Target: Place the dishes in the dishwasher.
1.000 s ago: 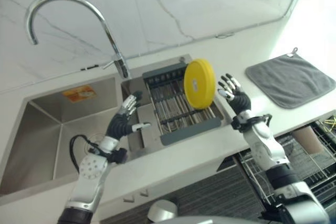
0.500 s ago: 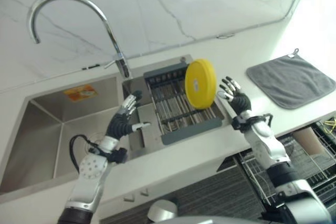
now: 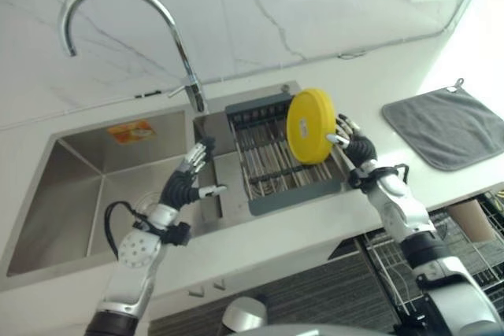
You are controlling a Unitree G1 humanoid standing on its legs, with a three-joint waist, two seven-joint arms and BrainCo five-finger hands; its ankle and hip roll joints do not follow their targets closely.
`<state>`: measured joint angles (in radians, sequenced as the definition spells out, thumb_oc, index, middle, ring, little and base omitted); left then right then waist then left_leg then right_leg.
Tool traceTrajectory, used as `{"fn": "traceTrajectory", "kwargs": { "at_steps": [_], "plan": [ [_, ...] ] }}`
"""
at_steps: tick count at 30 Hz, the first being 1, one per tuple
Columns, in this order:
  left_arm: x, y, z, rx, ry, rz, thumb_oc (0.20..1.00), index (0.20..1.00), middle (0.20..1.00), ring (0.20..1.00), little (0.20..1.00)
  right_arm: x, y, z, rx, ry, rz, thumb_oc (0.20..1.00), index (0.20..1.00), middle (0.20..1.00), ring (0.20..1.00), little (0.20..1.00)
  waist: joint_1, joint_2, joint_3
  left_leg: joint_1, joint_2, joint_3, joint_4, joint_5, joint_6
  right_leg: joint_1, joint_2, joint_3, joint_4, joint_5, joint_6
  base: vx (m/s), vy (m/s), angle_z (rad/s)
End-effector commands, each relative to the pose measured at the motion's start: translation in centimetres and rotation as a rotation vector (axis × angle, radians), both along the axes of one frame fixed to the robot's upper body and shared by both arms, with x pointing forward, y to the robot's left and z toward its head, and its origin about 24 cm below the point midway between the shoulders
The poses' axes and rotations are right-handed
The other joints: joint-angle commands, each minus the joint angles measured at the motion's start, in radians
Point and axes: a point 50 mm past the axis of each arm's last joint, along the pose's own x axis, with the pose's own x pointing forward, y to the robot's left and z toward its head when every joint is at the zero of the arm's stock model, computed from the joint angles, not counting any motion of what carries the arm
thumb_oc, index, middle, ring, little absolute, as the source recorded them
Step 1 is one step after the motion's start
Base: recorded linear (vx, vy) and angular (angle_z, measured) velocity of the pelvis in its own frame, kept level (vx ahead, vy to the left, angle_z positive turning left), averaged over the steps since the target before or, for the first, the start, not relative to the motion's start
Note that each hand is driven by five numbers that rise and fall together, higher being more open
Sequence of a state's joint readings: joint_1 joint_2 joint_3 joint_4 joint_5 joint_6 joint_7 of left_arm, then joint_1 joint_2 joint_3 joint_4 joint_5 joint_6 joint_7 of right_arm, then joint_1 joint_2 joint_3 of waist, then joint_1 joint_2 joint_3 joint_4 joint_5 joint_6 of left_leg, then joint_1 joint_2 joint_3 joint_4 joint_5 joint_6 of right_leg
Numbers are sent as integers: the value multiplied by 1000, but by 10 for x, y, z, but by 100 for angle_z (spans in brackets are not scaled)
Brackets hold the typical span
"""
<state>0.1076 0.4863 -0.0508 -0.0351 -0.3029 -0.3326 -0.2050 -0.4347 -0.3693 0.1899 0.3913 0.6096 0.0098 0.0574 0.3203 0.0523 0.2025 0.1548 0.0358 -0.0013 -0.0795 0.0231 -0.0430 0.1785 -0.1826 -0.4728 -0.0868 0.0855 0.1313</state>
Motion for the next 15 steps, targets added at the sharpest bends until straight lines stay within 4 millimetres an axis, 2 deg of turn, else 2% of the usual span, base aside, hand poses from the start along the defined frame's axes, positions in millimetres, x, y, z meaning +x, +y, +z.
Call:
{"fn": "traceTrajectory", "kwargs": {
  "at_steps": [1,8,11,15],
  "plan": [
    [3,-6,22,9,-100,-68,1000,1000,1000,1000,1000,11,25,41,-22,-159,104,1000,1000,1000,1000,1000,17,-24,-13,-77,45,28,103,-86,-32,-9,-79,43,100,-103,67,0,0,0],
    [4,-7,22,8,-100,-74,1000,1000,1000,1000,1000,10,29,36,-68,-141,105,1000,1000,1000,1000,1000,19,-27,-12,-80,45,29,108,-87,-32,-12,-80,44,103,-104,68,0,0,0],
    [6,-10,24,34,-114,-81,1000,1000,1000,1000,1000,15,24,36,-174,-127,55,1000,1000,1000,1000,1000,23,-29,-9,-85,46,24,105,-84,-34,-15,-78,45,104,-104,67,0,0,0],
    [7,-10,25,37,-115,-84,1000,1000,1000,1000,1000,18,20,39,-194,-125,35,1000,1000,1000,1000,1000,26,-33,-5,-90,48,22,106,-83,-36,-18,-78,42,103,-103,68,-11,-2,3]
  ]
}}
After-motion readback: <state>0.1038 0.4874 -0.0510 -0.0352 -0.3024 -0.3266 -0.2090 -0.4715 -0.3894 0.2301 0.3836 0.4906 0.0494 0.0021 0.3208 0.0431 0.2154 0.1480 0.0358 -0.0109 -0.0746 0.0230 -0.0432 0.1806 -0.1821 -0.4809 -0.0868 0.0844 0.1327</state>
